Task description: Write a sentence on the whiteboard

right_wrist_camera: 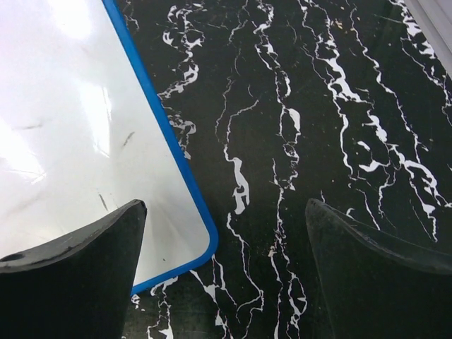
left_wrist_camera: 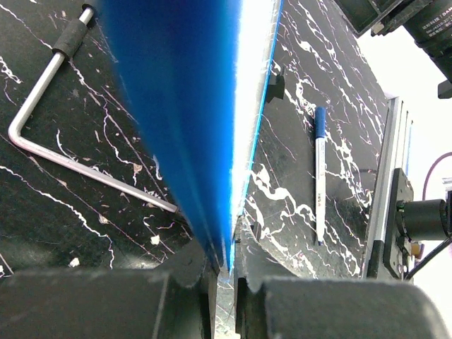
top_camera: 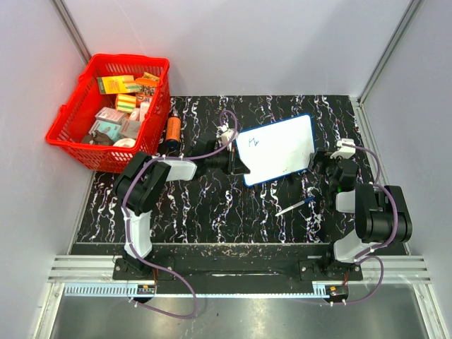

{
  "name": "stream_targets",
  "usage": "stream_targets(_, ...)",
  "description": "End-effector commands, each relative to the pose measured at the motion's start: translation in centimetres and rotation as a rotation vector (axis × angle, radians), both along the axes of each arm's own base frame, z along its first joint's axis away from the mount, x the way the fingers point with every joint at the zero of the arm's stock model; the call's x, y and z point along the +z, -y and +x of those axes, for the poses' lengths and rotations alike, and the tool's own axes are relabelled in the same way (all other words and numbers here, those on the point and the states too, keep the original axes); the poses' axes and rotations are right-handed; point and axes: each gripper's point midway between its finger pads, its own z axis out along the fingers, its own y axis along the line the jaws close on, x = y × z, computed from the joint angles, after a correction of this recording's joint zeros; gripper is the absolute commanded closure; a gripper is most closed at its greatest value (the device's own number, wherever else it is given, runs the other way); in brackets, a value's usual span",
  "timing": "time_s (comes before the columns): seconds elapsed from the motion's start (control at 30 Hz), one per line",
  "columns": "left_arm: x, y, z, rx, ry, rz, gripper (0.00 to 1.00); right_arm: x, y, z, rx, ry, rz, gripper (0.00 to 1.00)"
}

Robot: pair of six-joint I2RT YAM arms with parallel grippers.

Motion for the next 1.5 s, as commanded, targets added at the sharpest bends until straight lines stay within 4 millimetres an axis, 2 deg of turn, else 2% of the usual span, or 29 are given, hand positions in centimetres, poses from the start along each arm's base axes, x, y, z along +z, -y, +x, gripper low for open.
stream_targets(0.0,-7.9,-3.3,-4.5,-0.030,-0.149,0.257,1.00,1.1,1.0,0.4,-0.061,0.029,0.002,0.00)
stream_targets(0.2,-7.9,-4.2,-4.8,-0.036,-0.124,0.302,1.00,1.2,1.0,0.5,-0.061,0.032,0.002,0.00)
stream_targets(0.37,-7.2,-4.2,-4.6,-0.035,-0.105,0.302,1.00,1.2,1.0,0.5,-0.061,0.032,0.002,0.00)
stream_targets(0.63,-7.7,-3.9,-4.6,-0.057,-0.116,0.305,1.00,1.0,1.1,0.5,-0.048,0.011,0.002,0.00)
stream_targets(0.93,-8.0,-4.6,-5.1,-0.045,-0.104,0.324,1.00,1.2,1.1,0.5,-0.050,0.031,0.006,0.00)
stream_targets(1.23,-7.2,-4.8,-5.4,-0.047,-0.088,0.319,1.00,1.2,1.2,0.5,-0.056,0.031,0.005,0.00)
stream_targets(1.27,-7.0,-4.9,-5.4,-0.045,-0.083,0.315,1.00,1.7,1.2,0.3,-0.066,0.042,0.015,0.00)
stream_targets(1.33,-6.9,-4.8,-5.3,-0.048,-0.082,0.314,1.00,4.7,1.9,-0.7,-0.111,0.078,0.019,0.00)
stream_targets(1.37,-6.8,-4.8,-5.2,-0.046,-0.081,0.314,1.00,6.7,2.3,-2.0,-0.160,0.068,0.050,0.00)
stream_targets(1.4,-6.9,-4.7,-5.3,-0.049,-0.087,0.313,1.00,9.9,2.9,-1.9,-0.213,0.103,0.111,0.00)
stream_targets(1.43,-6.9,-4.8,-5.3,-0.050,-0.087,0.316,1.00,11.5,3.1,-2.5,-0.287,0.115,0.274,0.00)
stream_targets(1.47,-6.9,-4.8,-5.4,-0.050,-0.089,0.317,1.00,11.9,3.6,-4.4,-0.369,0.063,0.344,0.00)
